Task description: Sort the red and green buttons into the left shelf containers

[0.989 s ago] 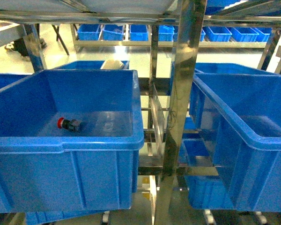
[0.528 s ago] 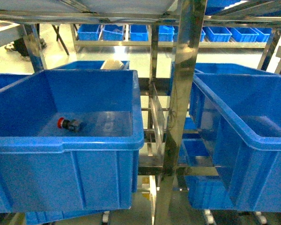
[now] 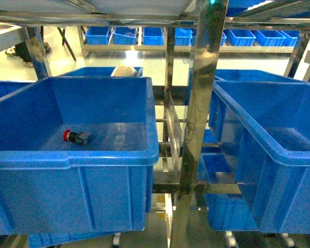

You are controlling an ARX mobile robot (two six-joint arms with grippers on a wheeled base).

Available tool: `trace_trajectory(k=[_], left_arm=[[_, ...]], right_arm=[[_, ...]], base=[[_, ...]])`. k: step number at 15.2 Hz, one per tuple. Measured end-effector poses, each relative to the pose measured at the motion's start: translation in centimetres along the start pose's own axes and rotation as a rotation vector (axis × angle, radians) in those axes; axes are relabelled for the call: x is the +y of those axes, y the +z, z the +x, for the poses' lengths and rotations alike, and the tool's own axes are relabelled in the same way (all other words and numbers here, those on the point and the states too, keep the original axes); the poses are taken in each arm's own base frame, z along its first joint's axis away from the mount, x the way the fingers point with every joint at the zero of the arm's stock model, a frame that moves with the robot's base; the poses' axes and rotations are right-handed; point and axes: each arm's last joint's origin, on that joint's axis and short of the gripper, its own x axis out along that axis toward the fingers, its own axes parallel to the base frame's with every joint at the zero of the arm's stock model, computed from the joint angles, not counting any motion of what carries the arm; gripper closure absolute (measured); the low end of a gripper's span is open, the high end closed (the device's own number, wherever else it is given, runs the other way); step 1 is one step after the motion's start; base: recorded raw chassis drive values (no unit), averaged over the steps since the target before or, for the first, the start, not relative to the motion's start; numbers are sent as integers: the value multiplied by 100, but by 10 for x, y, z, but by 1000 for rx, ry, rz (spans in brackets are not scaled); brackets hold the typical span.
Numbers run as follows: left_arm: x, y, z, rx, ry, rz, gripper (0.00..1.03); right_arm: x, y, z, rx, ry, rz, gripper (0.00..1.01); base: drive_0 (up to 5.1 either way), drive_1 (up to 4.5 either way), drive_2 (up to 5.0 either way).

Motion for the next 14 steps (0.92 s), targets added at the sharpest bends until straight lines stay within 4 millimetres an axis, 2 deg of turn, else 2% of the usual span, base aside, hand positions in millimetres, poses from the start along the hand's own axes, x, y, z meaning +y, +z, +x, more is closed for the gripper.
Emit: trace_trajectory(k=[3,5,6,13,14], left_arm=[[0,-1,-3,3,0,0,101],[0,-6,-13,42,0,1,101],[0,-1,-15,-8,0,2,101],[0,-3,-15,11,0,3,101],[0,-3,-15,12,0,3,97]], right_arm=[[0,-3,0,23,-4,0,99],[0,-3,0,23,-5,0,99],[0,-3,0,23,-4,0,99],[0,-3,0,22,-4,0,99],[0,-3,0,23,-4,0,94]], base=[[0,0,0],[0,0,0],[0,0,0],[0,0,0],[0,0,0]])
